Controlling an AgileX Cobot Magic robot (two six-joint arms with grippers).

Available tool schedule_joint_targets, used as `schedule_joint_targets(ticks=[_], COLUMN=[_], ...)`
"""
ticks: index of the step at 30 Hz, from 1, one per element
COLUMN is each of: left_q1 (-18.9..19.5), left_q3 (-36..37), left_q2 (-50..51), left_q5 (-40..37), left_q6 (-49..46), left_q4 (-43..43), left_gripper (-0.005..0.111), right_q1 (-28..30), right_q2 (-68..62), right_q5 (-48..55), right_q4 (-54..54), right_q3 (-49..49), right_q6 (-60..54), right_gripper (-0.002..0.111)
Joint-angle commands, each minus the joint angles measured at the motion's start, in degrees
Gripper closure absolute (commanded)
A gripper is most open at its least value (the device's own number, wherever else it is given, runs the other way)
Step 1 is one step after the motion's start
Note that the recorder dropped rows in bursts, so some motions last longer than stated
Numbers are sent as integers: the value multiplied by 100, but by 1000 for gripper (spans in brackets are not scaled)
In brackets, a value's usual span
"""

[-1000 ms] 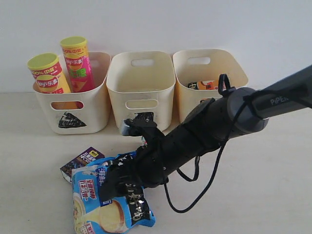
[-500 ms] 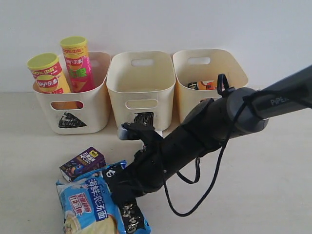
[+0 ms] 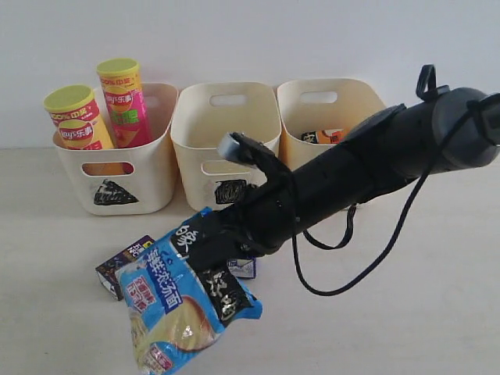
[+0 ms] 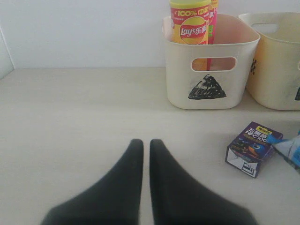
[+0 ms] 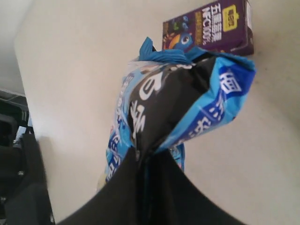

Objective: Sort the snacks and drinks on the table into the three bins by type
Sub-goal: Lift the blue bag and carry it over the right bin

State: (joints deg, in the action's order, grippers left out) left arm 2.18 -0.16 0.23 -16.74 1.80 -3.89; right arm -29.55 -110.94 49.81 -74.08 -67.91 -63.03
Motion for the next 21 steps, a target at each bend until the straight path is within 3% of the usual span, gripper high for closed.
schedule_joint_targets(ticks=[1, 21], left_q1=[-5, -5], left_q3=[16, 16], left_q2=[-23, -23], left_q5=[-1, -1], left_q6=[-23, -23], left_q4=[25, 25], left_gripper=[102, 102], right_q1=[321, 2446], right_q2=[301, 565], right_q5=[522, 1510], right_q4=[-354, -531], right_q3=[-170, -1852], right_q6=[-139, 473], right_gripper=[108, 108])
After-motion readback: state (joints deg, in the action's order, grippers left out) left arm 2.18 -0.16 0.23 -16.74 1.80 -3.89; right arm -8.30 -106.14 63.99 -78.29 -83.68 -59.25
